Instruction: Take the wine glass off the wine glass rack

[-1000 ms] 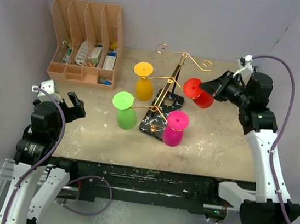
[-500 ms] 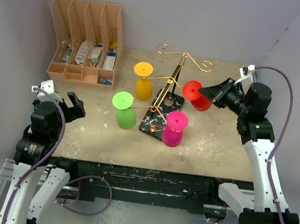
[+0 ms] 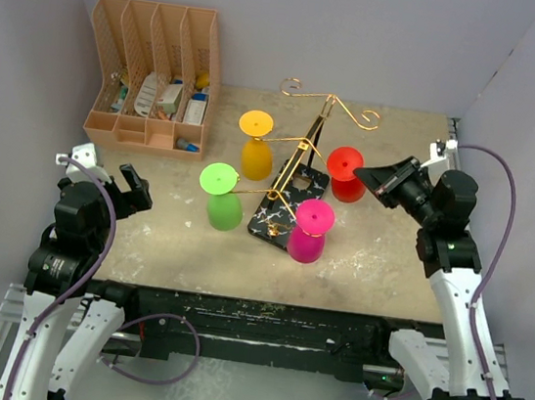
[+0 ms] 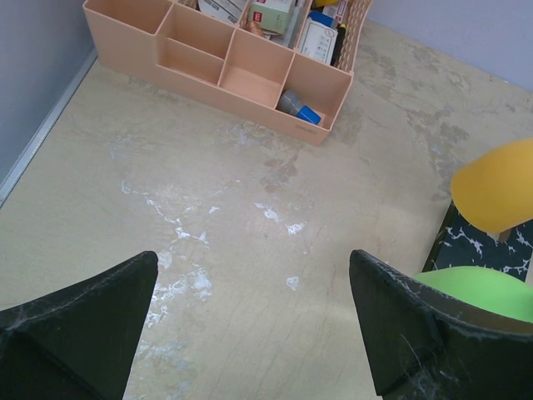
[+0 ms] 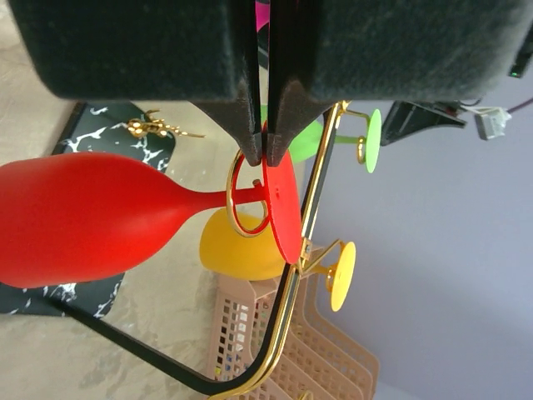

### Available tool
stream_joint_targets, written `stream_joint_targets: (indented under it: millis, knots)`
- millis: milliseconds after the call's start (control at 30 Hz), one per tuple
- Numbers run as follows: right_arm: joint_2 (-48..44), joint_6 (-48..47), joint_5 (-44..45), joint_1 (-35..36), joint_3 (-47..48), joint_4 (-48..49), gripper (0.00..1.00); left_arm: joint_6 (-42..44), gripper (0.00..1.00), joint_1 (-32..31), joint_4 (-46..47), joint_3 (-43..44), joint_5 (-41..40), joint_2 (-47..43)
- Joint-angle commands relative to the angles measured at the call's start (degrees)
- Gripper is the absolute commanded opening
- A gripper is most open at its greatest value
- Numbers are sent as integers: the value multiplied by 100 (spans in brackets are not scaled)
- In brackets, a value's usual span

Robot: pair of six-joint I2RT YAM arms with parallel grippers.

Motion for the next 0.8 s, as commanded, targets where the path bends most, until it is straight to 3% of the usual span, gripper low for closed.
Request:
stream_joint_targets:
  millis: [0, 400, 767]
  knots:
    - [-196, 664, -69, 21, -295, 597, 0, -29, 99, -27, 138, 120, -73, -42]
    - [115, 953, -456, 21, -182, 1116, 0, -29, 100, -26, 137, 119, -60, -59]
    - [214, 1095, -258, 21, -125, 1303, 0, -29, 99, -26, 138, 119, -77, -55]
